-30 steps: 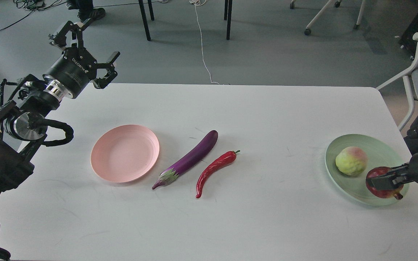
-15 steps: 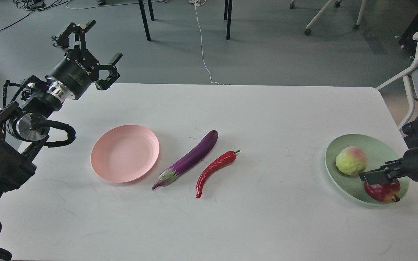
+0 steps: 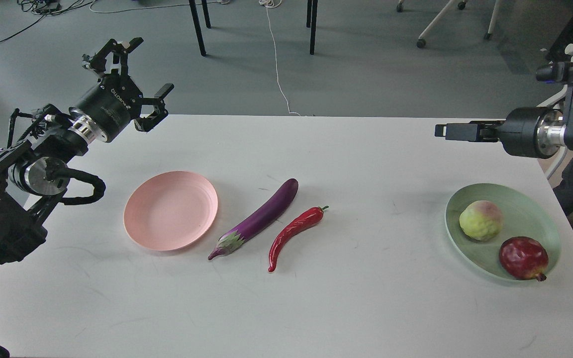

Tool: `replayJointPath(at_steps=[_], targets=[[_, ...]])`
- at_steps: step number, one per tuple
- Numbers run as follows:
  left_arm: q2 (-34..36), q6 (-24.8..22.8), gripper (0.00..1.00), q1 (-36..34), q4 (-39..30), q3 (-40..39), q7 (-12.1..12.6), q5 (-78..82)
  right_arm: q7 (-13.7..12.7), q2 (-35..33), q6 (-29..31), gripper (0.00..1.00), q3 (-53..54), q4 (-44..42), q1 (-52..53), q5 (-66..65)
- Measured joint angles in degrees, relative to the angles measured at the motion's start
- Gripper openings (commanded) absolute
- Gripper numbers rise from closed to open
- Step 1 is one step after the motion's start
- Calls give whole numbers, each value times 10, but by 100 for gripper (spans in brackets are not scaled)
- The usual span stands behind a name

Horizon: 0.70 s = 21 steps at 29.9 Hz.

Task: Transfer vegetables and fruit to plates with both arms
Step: 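Reach the left gripper down to the purple eggplant and grasp it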

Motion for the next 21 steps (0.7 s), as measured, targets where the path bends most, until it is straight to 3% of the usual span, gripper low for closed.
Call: replayJointPath(at_steps=[5, 10, 16, 21], targets=[[-13, 4, 98, -17, -9, 14, -1, 86, 0, 69, -1, 98, 119, -75, -78, 49], [-30, 12, 98, -25, -71, 16, -4, 261, 1, 136, -1, 98, 261, -150, -163, 93], [-41, 22, 98, -20, -147, 26, -4, 503, 3, 157, 0, 98, 373, -175, -227, 203], [-45, 26, 98, -22, -172, 86, -4, 681, 9, 158, 3, 98, 435, -171, -268, 317]])
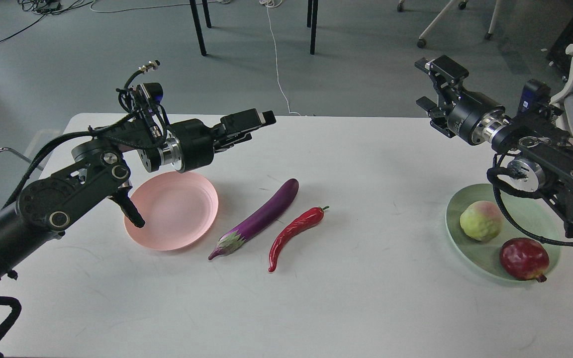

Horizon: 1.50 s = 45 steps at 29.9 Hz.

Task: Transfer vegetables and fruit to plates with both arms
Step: 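Reach the left gripper down to the purple eggplant and grasp it, then lift the eggplant onto the pink plate and release it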

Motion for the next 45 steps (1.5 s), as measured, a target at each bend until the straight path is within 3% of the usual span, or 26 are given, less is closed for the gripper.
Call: replayJointPath(at_steps=[6, 17, 23, 45], targets=[[-2, 12, 97, -12, -24, 70, 0, 186, 9, -1, 51, 98, 86, 1, -72, 122], [-29, 62, 84, -23, -13, 177, 0, 420, 10, 1, 90, 98, 167, 3, -136, 134], [-44, 76, 63, -19, 3, 192, 2, 438, 10, 5, 91, 98, 169, 3, -136, 134], [-50, 76, 25, -13, 31, 192, 9, 440, 10, 10, 89, 98, 171, 4, -134, 134]])
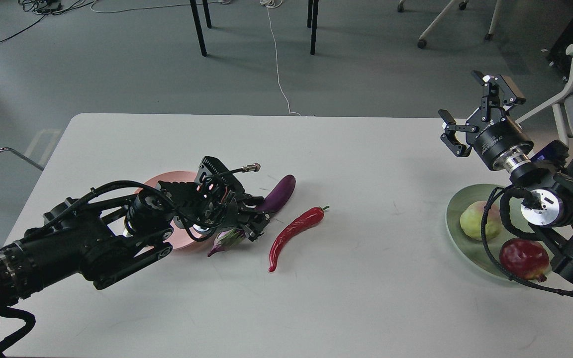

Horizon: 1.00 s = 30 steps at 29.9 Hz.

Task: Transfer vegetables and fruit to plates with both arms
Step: 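Lift the eggplant onto the pink plate and release it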

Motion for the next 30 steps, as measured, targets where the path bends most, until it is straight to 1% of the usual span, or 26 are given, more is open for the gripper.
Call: replayJointPath(at_steps=[1, 2, 8, 12, 16, 18, 21, 24, 26, 30], targets=[[0, 0, 25, 0, 1, 0, 1, 0, 0, 0, 0, 98, 0, 0, 0, 0], [-1, 0, 22, 0, 1, 0, 1, 0, 0, 0, 0, 98, 0, 0, 0, 0], [2, -1, 23, -4, -6, -5, 2, -5, 0, 0, 0, 98, 0, -2, 1, 0], [18, -1, 23, -7, -43, -26, 0, -39, 0, 0, 0, 98, 6, -3, 2, 0], [48, -4, 23, -24, -87, -59, 0, -124, 0, 0, 0, 98, 9, -3, 2, 0], [74, -6, 23, -36, -101, -63, 0, -146, 0, 0, 0, 98, 10, -3, 3, 0], [137, -6, 23, -41, -129, -64, -6, -154, 0, 0, 0, 98, 10, -3, 3, 0], [211, -5, 22, -35, -165, -54, -18, -156, 0, 0, 0, 98, 11, -3, 6, 0], [257, -1, 22, -22, -186, -35, -24, -156, 0, -1, 0, 98, 15, -3, 6, 0], [301, 14, 23, 0, -189, -12, -27, -154, 0, -1, 0, 98, 20, -3, 6, 0]])
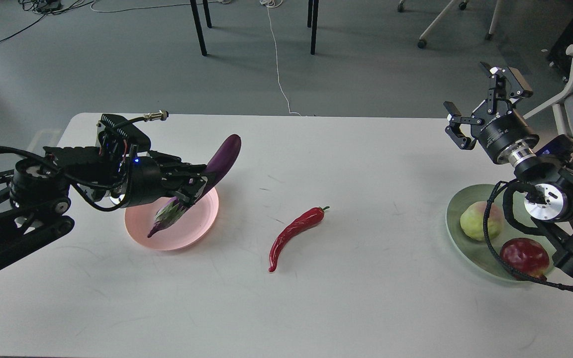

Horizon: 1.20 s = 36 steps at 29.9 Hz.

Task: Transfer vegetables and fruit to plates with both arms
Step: 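Lift the eggplant onto the pink plate and release it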

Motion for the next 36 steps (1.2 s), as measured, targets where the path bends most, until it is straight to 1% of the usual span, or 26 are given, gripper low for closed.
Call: replayJointPath(at_steps=[6, 10, 15, 16, 18, 22, 28, 31, 33, 36], targets=[[0, 15, 23, 35, 61, 5, 0, 0, 0, 0, 0, 98, 1, 0, 0, 0], [-9, 23, 26, 42, 76, 5, 2, 1, 0, 0, 0, 98, 1, 0, 0, 0], [-37, 26, 29, 41, 119, 8, 5, 3, -1, 0, 0, 98, 1, 0, 0, 0], [-42, 26, 34, 40, 123, 8, 5, 3, -1, 0, 0, 98, 1, 0, 0, 0], [-47, 26, 49, 37, 130, 8, 5, 3, -1, 0, -1, 98, 1, 0, 0, 0], [-50, 26, 67, 36, 132, 8, 5, 3, -1, 0, -2, 98, 1, 0, 1, 0], [-49, 26, 80, 29, 131, 5, 2, -1, -1, 0, -2, 98, 1, 0, 1, 0], [-42, 26, 80, 18, 122, -3, -1, -4, -1, 0, -2, 98, 1, 0, 1, 0], [-25, 26, 80, 16, 98, -7, -3, -9, -1, 0, -1, 98, 4, 0, 1, 0], [12, 25, 80, 15, 40, -12, -1, -17, -1, -3, 0, 98, 11, 0, -1, 0]])
